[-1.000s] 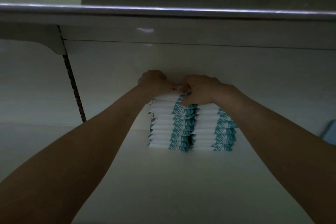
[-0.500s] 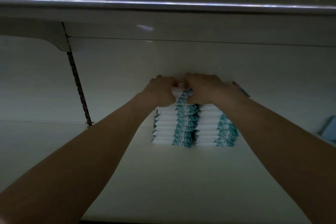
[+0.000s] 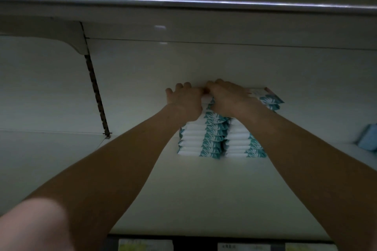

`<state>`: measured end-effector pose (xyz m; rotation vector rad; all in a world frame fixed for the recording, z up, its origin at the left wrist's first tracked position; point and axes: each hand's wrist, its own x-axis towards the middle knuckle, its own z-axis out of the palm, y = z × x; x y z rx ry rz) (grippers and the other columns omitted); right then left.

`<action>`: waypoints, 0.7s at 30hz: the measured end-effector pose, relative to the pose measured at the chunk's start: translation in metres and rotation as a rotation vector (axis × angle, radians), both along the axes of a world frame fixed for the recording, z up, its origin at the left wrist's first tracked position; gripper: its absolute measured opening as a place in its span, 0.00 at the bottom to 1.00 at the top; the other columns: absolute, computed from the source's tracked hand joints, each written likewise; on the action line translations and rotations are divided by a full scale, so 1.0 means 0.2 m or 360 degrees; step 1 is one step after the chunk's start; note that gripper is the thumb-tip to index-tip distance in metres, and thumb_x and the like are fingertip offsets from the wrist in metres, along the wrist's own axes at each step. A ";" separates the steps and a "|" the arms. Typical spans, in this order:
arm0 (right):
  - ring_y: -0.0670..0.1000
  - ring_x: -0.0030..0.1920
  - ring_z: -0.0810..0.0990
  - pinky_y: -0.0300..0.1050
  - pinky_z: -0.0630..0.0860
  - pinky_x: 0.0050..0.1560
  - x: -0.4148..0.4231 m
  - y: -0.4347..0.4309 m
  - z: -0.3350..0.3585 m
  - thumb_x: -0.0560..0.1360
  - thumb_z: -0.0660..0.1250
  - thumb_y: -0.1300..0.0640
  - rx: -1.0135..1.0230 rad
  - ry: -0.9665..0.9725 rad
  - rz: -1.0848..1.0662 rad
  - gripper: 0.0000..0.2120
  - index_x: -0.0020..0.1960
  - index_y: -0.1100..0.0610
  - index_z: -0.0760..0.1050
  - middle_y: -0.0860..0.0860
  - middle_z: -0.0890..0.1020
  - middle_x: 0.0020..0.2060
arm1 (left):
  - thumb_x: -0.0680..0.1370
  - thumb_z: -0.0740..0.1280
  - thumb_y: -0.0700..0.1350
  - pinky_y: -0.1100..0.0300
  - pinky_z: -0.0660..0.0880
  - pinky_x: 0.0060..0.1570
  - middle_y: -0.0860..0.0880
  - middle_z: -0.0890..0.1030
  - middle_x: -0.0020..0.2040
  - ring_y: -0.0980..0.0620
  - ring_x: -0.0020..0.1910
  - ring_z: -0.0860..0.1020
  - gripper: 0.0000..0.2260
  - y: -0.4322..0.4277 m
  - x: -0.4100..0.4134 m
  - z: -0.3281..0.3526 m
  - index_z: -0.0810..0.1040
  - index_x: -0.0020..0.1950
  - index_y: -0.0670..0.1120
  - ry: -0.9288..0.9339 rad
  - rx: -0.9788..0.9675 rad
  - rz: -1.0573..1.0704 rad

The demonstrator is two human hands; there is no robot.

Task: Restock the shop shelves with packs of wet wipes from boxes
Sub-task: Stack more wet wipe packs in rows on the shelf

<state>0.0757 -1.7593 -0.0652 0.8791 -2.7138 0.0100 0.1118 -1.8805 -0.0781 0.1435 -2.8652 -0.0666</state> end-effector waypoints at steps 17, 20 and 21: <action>0.52 0.62 0.74 0.39 0.68 0.58 0.51 -0.13 -0.04 0.76 0.67 0.58 -0.0829 -0.0373 0.0070 0.19 0.67 0.54 0.73 0.53 0.74 0.64 | 0.77 0.66 0.47 0.49 0.70 0.63 0.43 0.74 0.65 0.44 0.63 0.73 0.21 -0.14 0.41 -0.12 0.70 0.70 0.49 0.0417 0.1068 0.0293; 0.51 0.59 0.75 0.42 0.71 0.59 0.66 -0.19 -0.11 0.75 0.67 0.58 -0.1044 -0.0547 0.0163 0.18 0.65 0.53 0.74 0.51 0.76 0.60 | 0.77 0.66 0.47 0.48 0.71 0.63 0.44 0.73 0.66 0.45 0.63 0.74 0.21 -0.16 0.59 -0.18 0.70 0.70 0.49 0.0479 0.1238 0.0501; 0.50 0.58 0.76 0.43 0.73 0.59 0.72 -0.20 -0.13 0.75 0.67 0.58 -0.1101 -0.0604 0.0194 0.17 0.64 0.53 0.75 0.50 0.77 0.58 | 0.77 0.65 0.47 0.49 0.71 0.63 0.44 0.73 0.66 0.45 0.63 0.74 0.21 -0.17 0.66 -0.21 0.70 0.70 0.49 0.0504 0.1290 0.0586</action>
